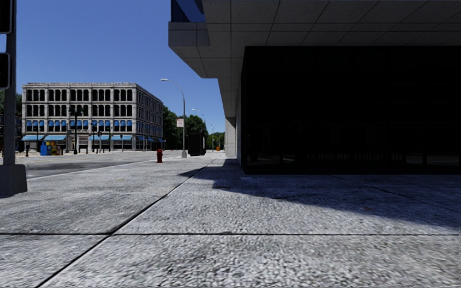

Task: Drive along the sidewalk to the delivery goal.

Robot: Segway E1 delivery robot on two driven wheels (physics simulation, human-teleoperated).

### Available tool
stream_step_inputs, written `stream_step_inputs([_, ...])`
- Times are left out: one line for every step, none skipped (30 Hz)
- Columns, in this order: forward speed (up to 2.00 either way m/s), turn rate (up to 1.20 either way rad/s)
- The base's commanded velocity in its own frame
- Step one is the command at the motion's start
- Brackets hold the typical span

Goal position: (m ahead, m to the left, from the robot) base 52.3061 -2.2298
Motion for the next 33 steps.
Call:
stream_step_inputs([1.41, 0.00])
stream_step_inputs([1.41, 0.00])
stream_step_inputs([1.41, 0.00])
stream_step_inputs([1.41, 0.00])
stream_step_inputs([1.41, 0.00])
stream_step_inputs([1.41, 0.00])
stream_step_inputs([1.41, 0.00])
stream_step_inputs([1.41, 0.00])
stream_step_inputs([1.41, 0.00])
stream_step_inputs([1.41, 0.00])
stream_step_inputs([1.41, 0.00])
stream_step_inputs([1.41, 0.00])
stream_step_inputs([1.41, 0.00])
stream_step_inputs([1.41, 0.00])
stream_step_inputs([1.41, 0.00])
stream_step_inputs([1.41, 0.00])
stream_step_inputs([1.40, 0.00])
stream_step_inputs([1.42, 0.00])
stream_step_inputs([1.42, 0.00])
stream_step_inputs([2.00, 0.00])
stream_step_inputs([2.00, 0.00])
stream_step_inputs([2.00, 0.00])
stream_step_inputs([2.00, 0.00])
stream_step_inputs([2.00, 0.11])
stream_step_inputs([2.00, 0.22])
stream_step_inputs([2.00, 0.29])
stream_step_inputs([2.00, 0.29])
stream_step_inputs([2.00, 0.33])
stream_step_inputs([2.00, 0.36])
stream_step_inputs([2.00, 0.37])
stream_step_inputs([2.00, 0.37])
stream_step_inputs([2.00, 0.37])
stream_step_inputs([2.00, 0.37])
